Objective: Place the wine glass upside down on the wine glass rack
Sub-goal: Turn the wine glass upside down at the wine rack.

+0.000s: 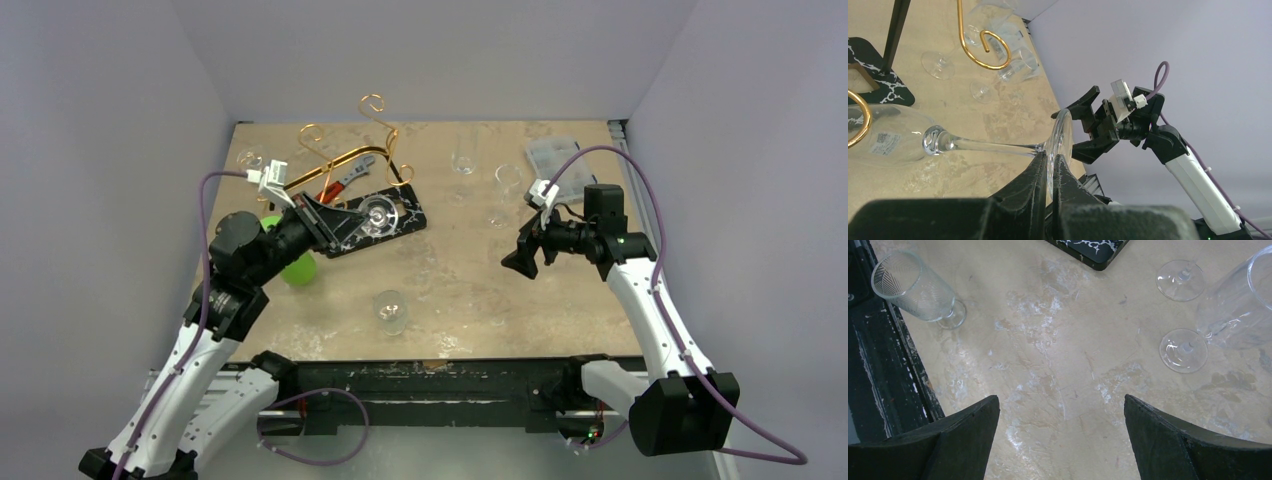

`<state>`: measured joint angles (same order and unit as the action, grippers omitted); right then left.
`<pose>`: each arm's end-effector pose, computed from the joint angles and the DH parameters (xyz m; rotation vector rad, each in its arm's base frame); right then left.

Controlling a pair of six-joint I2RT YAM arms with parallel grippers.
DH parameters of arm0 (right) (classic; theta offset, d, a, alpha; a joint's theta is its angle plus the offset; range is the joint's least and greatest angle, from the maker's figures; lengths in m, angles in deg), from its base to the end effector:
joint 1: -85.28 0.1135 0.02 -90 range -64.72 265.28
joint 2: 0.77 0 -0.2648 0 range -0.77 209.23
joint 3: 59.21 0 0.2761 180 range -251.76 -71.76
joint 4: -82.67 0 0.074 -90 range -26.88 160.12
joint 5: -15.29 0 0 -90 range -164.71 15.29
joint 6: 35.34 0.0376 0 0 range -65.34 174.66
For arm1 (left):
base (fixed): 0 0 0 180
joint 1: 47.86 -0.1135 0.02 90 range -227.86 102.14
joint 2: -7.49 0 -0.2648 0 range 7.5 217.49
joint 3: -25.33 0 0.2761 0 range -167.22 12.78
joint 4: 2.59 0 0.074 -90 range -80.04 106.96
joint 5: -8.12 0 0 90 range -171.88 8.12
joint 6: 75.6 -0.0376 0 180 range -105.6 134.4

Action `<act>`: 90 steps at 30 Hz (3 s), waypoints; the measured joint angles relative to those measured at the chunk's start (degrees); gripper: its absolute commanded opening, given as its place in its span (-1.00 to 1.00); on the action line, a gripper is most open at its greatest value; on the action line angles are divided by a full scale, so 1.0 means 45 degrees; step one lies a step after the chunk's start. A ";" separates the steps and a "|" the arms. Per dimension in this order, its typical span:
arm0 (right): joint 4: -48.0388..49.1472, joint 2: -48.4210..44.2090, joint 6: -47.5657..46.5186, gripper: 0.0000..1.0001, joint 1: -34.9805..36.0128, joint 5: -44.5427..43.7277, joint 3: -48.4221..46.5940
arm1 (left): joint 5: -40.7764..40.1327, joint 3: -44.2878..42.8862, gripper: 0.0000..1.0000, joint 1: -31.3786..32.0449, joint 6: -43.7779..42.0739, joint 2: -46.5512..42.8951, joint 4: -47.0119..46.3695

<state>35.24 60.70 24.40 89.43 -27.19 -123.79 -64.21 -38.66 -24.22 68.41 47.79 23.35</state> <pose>0.2377 0.0450 0.2917 -0.9953 1.8950 0.7023 0.1609 -0.0829 0.3914 -0.2060 1.7575 -1.2669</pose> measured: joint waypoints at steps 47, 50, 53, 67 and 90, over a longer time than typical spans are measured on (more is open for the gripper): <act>-0.0058 0.0005 -0.0170 0.83 0.0000 0.0000 0.0000 | -0.0792 0.0588 -1.00 -0.1418 0.1229 0.1088 -0.1821; -0.0053 0.0005 -0.0189 0.83 0.0000 -0.0005 0.0000 | -0.0884 0.0884 -1.00 -0.1797 0.1574 0.1379 -0.2263; -0.0053 0.0005 -0.0189 0.82 0.0000 0.0000 0.0000 | -0.0981 0.1195 -1.00 -0.2084 0.1889 0.1734 -0.2715; -0.0058 0.0005 -0.0194 0.83 0.0000 0.0000 0.0000 | -0.2720 0.2263 -1.00 -0.2667 0.3512 0.1588 -0.3507; -0.0097 0.0005 -0.0199 0.82 0.0000 0.0000 0.0000 | -0.4750 0.3706 -1.00 -0.2667 0.6105 0.0515 -0.4099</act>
<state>34.81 60.73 23.50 89.43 -27.19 -123.79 -85.58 -21.98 -36.22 95.89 50.11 4.90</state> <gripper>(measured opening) 0.914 0.032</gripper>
